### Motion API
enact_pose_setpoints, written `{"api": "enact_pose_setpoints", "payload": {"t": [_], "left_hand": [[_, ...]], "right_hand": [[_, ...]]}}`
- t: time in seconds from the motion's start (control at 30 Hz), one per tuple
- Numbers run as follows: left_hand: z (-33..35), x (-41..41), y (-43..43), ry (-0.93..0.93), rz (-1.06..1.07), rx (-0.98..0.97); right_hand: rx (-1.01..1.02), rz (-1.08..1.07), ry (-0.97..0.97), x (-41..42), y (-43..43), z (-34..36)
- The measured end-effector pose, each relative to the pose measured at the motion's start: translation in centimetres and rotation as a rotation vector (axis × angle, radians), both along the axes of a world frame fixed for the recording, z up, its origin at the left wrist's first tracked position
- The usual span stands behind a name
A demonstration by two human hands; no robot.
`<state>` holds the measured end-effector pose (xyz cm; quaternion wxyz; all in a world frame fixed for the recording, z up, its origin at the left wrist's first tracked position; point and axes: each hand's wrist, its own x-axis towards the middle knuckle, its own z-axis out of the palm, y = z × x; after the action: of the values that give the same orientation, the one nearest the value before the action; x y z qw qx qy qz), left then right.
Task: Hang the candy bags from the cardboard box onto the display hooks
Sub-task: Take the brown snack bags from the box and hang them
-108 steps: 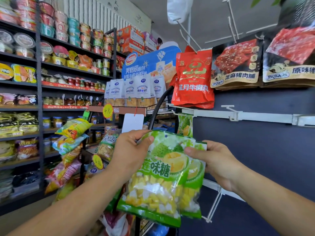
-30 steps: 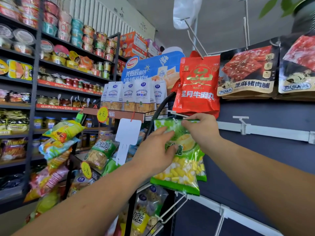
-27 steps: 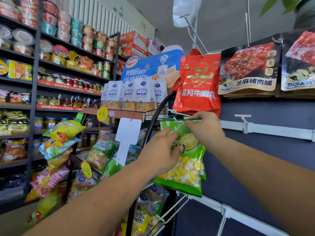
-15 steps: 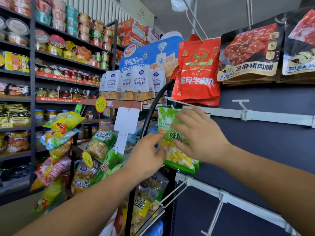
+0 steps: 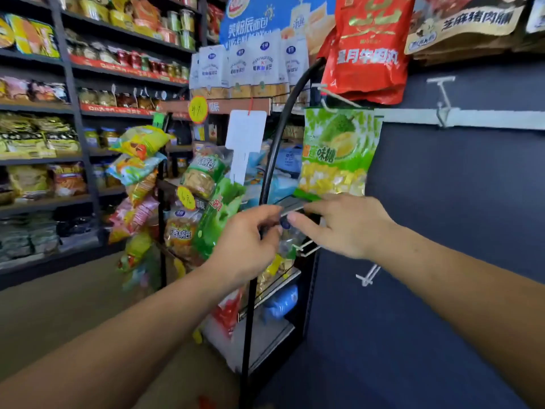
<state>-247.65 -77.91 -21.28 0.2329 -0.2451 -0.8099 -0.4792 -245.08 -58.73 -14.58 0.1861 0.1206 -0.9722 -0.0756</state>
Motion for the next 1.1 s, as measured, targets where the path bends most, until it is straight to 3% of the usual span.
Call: {"api": "enact_pose_setpoints", "payload": {"t": [0.23,0.63,0.77,0.93,1.1], "left_hand": [[-11.1,8.1,-0.8,-0.066,-0.057,-0.263],[-32.3,16.2,-4.5,-0.609,-0.081,-0.336],[-37.2,18.1,-6.2,-0.667,-0.019,-0.344],[-39.1,17.3,-7.2,-0.757,-0.104,-0.560],[-40.8,14.9,-10.1,-0.700,0.218,-0.710]], "right_hand": [[-0.139,0.022,-0.214,10.1,-0.7,-12.8],[-0.559,-0.023,-0.926,14.3,-1.7,-34.9],[-0.611,-0.014,-0.981,14.0,-3.0,-38.5],[-0.525,-0.030,-1.103,11.4,-3.2,-40.1],[-0.660,-0.091,-1.053,9.8,-3.3,-44.0]]}}
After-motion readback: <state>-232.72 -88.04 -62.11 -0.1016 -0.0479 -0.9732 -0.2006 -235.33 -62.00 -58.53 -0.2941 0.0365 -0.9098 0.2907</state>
